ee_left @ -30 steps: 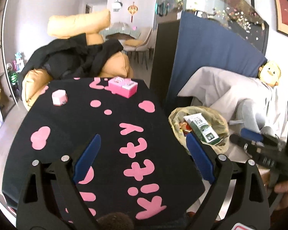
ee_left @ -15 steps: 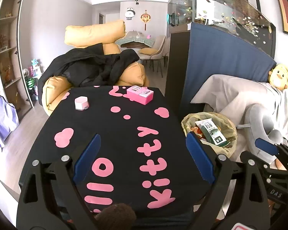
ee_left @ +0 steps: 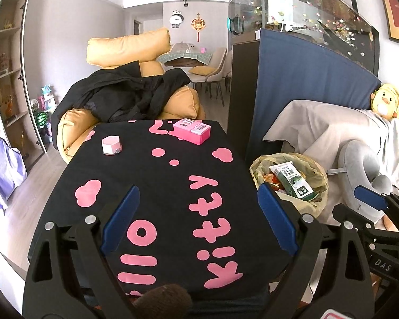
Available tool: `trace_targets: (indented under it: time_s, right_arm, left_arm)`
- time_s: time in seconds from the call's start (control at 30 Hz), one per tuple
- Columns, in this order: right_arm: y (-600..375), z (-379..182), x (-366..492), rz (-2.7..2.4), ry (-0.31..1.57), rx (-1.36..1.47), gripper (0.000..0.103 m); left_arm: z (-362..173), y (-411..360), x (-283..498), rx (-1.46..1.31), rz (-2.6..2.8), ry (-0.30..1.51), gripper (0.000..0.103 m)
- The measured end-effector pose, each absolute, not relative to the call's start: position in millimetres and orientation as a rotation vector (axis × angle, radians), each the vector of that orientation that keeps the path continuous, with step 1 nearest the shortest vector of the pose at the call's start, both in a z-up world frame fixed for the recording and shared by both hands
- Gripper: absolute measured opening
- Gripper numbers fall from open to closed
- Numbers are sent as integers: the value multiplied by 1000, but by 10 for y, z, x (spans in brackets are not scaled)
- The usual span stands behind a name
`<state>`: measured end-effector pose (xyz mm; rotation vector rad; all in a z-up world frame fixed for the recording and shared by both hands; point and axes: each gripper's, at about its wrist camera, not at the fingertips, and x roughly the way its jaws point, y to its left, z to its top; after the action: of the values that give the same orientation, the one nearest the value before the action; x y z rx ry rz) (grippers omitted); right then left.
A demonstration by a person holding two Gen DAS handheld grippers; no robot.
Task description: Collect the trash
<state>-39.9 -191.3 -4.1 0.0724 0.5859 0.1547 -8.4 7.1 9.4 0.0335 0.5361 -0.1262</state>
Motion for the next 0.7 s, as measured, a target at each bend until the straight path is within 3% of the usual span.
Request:
trace_targets:
  time_s: [0.7]
  right_arm:
    - [-1969,-63,-420,145,579,93,65]
  left_arm:
    - [97,52,-84,38,-125,538,86]
